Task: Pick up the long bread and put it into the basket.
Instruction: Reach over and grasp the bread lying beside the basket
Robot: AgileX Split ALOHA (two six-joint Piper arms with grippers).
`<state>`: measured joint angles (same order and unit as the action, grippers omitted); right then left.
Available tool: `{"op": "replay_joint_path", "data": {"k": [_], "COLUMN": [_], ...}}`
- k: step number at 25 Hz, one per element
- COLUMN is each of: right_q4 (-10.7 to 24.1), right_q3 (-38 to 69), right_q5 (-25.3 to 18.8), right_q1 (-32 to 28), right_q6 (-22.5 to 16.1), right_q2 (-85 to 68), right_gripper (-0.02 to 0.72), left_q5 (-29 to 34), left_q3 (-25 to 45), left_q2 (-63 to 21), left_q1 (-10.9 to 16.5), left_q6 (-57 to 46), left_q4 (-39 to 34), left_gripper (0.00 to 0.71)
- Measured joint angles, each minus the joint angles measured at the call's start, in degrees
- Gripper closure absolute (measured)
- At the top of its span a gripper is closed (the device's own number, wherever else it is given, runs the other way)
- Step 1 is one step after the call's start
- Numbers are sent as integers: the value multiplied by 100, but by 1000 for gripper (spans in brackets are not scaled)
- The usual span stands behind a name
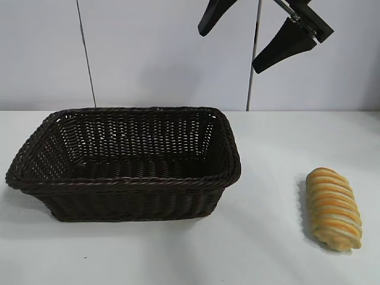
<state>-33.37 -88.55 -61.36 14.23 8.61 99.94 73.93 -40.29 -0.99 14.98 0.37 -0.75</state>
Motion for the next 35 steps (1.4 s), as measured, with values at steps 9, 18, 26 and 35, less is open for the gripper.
{"op": "replay_joint_path", "data": {"k": [9, 18, 26, 35], "right_q4": [9, 113, 946, 3337], "right_q3": [0, -107, -2103, -1931], "right_q5": [0, -63, -939, -1048], "right_q1": [0, 0, 0, 0], "right_q6": [0, 65, -355, -1195], "right_q2": [0, 0, -13, -295], "right_gripper": [66, 66, 66, 66], "left_q5": [-19, -23, -23, -23], "left_q3": [935, 947, 947, 947], "left_q2": [0, 0, 0, 0], "left_q1": [0, 0, 0, 0], "left_q6": [-414, -459, -471, -471], "left_q4": [-31, -65, -83, -83], "left_gripper": [105, 105, 105, 105]}}
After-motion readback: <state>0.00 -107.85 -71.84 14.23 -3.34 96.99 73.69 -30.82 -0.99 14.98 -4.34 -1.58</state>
